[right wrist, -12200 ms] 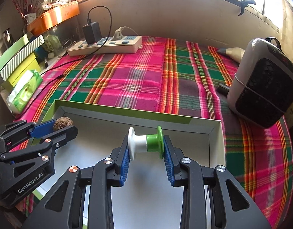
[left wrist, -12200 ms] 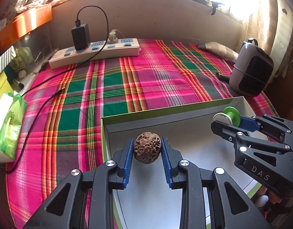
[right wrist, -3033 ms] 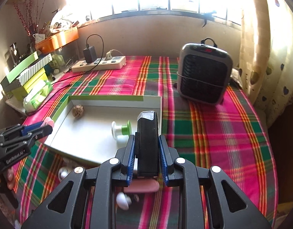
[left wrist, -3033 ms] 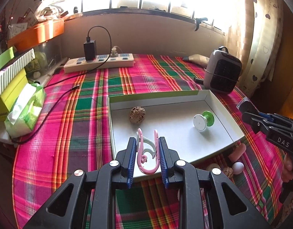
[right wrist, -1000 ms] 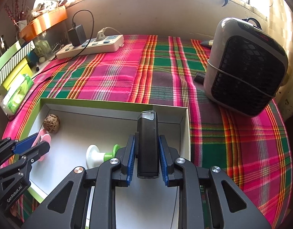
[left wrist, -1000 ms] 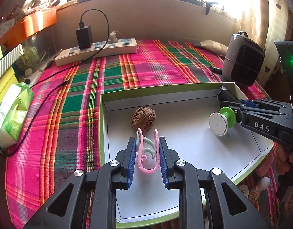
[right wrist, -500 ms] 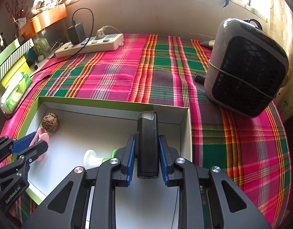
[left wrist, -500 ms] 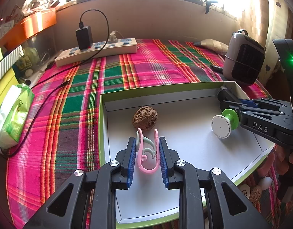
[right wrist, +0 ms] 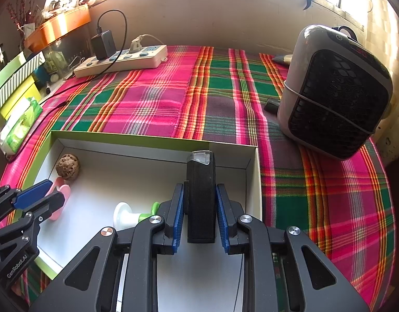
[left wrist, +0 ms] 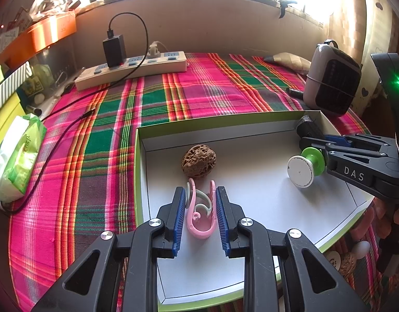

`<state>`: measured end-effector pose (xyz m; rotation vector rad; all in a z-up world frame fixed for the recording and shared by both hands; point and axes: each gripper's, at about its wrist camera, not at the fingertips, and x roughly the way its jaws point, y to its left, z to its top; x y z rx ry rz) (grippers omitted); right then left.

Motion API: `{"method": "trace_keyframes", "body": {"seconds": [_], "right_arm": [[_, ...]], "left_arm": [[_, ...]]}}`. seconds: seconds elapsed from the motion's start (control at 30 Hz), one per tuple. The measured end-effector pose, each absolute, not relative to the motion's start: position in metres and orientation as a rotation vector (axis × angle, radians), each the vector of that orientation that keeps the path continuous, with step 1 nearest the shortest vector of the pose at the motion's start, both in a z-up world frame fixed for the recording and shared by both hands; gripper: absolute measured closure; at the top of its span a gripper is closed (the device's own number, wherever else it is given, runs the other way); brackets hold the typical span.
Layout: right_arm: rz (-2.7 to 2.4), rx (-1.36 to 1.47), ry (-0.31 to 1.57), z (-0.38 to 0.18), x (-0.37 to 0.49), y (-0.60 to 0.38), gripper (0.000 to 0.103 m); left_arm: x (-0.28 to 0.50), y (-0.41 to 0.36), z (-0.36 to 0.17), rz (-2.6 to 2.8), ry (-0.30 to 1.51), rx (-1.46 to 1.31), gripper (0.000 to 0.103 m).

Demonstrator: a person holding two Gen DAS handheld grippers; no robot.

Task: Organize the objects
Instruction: 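Carry the pink hook and black stapler over the white box with both tools, then open both tools to release hook and stapler in the box, then withdraw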

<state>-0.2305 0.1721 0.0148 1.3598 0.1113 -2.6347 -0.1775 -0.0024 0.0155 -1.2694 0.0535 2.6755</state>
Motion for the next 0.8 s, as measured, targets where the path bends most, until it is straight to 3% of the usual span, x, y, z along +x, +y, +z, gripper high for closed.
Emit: {"method": "trace_keyframes", "body": {"seconds": [0.6, 0.8], "right_arm": [[-2.648, 1.356, 0.087, 0.017, -0.227, 0.174, 0.078], [-2.658, 1.327, 0.066, 0.022, -0.22, 0.175, 0.074]], "left_arm": [[-0.175, 0.0, 0.016, 2.67, 0.046, -1.274, 0.077], [-0.172, -0.001, 0.02, 2.679, 0.033, -1.271, 0.073]]}}
